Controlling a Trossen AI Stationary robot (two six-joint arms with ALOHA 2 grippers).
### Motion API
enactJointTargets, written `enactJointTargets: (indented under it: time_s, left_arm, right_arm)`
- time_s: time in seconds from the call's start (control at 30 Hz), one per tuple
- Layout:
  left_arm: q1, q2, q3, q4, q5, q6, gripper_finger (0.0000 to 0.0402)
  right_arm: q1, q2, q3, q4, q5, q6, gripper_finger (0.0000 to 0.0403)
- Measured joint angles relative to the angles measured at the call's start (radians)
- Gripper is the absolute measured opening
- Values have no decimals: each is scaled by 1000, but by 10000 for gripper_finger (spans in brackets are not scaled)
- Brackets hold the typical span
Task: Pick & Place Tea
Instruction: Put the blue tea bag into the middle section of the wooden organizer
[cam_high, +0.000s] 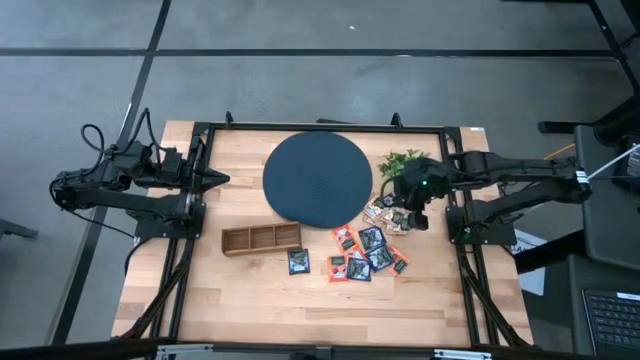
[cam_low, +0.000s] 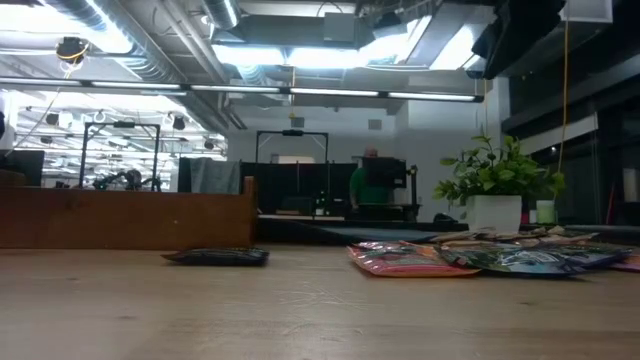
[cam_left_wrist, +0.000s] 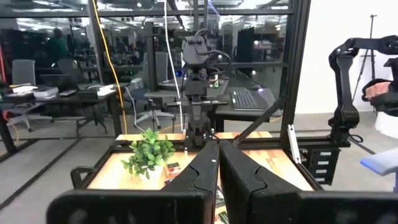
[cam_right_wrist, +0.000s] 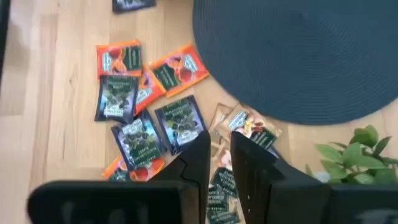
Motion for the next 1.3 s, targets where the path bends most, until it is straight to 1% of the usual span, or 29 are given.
enactJointTargets:
  time_s: [0.1, 0.2, 0.3, 0.37, 0.5, 0.6, 0.67, 0.77, 0.9, 0.97, 1.13, 1.3]
  left_arm:
    - [0, 2, 0, 3, -2, -8, 11]
    - [0, 30, -2, -1, -11, -83, 11]
    - [-9, 80, -24, 7, 36, -99, 11]
    - [-24, 148, -39, 6, 94, -119, 11]
    - [-65, 311, -42, 16, 132, -108, 11]
    - [-106, 406, -39, 44, 168, -80, 12]
    - [-136, 458, -39, 60, 171, -66, 15]
    - [-179, 525, -39, 97, 171, -44, 26]
    - [-224, 597, -39, 125, 168, -20, 47]
    - [-242, 621, -39, 132, 157, -19, 61]
    - [-283, 656, -39, 161, 155, 5, 97]
    - [-322, 664, -37, 210, 151, 61, 117]
  right_arm:
    - [1, 22, -14, 2, -1, 23, 67]
    - [2, 59, -21, 12, 0, 69, 67]
    - [18, 121, -21, 37, 9, 123, 67]
    - [40, 177, -21, 58, 38, 155, 67]
    - [94, 290, -21, 133, 51, 180, 67]
    - [153, 334, -23, 191, 60, 182, 67]
    - [196, 343, -23, 226, 97, 215, 67]
    - [258, 345, -23, 249, 191, 294, 67]
    - [326, 345, -23, 279, 305, 440, 67]
    - [355, 345, -23, 290, 341, 515, 67]
    - [423, 349, -22, 302, 344, 596, 67]
    - [462, 382, -22, 301, 279, 596, 67]
